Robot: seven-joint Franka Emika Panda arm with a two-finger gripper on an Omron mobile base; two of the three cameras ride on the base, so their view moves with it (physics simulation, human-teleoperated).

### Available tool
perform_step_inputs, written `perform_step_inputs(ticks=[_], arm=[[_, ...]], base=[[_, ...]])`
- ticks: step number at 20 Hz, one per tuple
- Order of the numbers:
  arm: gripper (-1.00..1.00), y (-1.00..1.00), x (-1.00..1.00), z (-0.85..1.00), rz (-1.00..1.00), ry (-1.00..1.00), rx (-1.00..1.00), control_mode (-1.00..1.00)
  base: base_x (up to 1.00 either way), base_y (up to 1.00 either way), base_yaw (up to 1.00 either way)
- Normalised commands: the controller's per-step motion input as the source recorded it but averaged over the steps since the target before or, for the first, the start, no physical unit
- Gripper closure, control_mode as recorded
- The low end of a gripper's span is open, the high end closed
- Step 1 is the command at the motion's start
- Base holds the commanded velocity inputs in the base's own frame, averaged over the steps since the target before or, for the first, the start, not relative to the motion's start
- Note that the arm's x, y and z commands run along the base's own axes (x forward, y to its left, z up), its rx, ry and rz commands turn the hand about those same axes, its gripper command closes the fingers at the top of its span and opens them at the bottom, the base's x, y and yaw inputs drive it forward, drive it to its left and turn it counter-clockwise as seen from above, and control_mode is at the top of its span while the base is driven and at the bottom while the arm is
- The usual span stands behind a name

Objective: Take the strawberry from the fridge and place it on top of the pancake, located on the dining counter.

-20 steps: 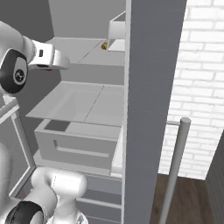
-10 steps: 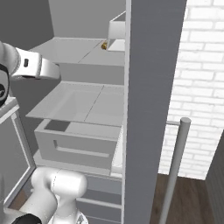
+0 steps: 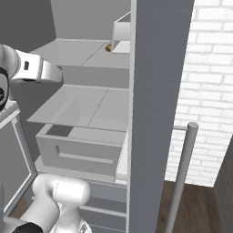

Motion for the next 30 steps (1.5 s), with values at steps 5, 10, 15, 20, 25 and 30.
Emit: perform_step_inputs(ticks=[5,10,15,20,25,30], arm=[[1.0,0.0,0.0,0.0,0.0,0.0,0.0,1.0],[1.0,0.0,0.0,0.0,0.0,0.0,0.0,1.0],[1.0,0.0,0.0,0.0,0.0,0.0,0.0,1.0],[1.0,0.0,0.0,0.0,0.0,0.0,0.0,1.0],[1.0,0.0,0.0,0.0,0.0,0.0,0.0,1.0],[1.0,0.0,0.0,0.0,0.0,0.0,0.0,1.0]], base=[[-0.89,0.0,0.0],[-1.0,0.0,-0.01],[-1.0,0.0,-0.01],[-1.0,0.04,0.0],[-0.99,0.1,0.0],[-0.67,0.5,0.17]])
